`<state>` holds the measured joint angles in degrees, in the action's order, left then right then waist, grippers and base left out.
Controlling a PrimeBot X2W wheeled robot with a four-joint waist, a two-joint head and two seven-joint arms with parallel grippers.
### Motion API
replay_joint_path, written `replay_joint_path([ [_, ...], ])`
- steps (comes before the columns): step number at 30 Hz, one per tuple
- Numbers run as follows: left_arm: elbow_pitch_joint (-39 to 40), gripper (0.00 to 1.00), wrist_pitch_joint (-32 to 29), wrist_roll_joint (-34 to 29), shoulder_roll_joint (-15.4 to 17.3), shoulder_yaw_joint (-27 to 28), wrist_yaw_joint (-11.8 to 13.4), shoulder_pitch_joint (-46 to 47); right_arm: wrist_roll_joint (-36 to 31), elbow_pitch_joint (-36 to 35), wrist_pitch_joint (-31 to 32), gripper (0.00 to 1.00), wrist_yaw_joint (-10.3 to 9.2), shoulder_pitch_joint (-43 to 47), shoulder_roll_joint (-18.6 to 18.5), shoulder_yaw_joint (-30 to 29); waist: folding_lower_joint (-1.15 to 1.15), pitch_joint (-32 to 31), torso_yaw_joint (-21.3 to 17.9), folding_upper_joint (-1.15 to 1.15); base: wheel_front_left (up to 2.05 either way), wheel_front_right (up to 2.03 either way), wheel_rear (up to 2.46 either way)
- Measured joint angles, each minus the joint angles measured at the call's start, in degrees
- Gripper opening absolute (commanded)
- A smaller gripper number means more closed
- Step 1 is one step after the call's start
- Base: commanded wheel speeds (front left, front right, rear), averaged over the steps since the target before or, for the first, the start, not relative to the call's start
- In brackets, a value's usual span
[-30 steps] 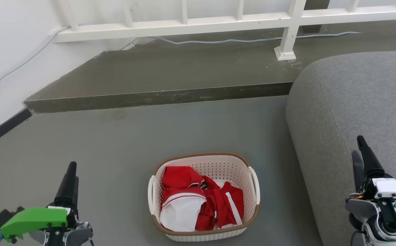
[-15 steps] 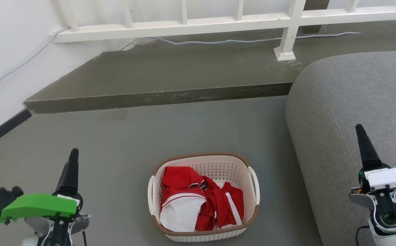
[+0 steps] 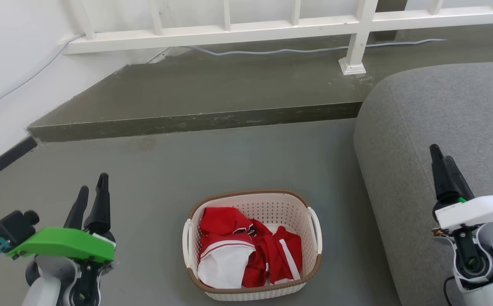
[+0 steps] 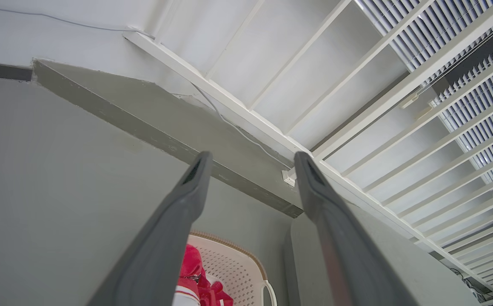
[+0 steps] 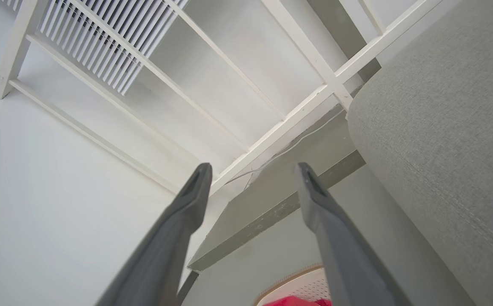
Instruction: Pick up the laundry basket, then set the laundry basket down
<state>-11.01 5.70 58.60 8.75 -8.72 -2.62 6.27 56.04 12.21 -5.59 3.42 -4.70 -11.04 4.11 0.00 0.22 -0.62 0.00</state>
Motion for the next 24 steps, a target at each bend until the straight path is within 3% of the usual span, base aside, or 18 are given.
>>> replay_joint_path([
  [24, 1.3, 1.00, 4.5, -22.3, 0.9, -6.2, 5.2, 0.8, -22.7, 1.1, -4.2, 1.00, -3.04, -0.1, -1.6, 8.1, 0.00, 0.2, -0.3, 0.00, 0.00, 0.00, 0.00],
])
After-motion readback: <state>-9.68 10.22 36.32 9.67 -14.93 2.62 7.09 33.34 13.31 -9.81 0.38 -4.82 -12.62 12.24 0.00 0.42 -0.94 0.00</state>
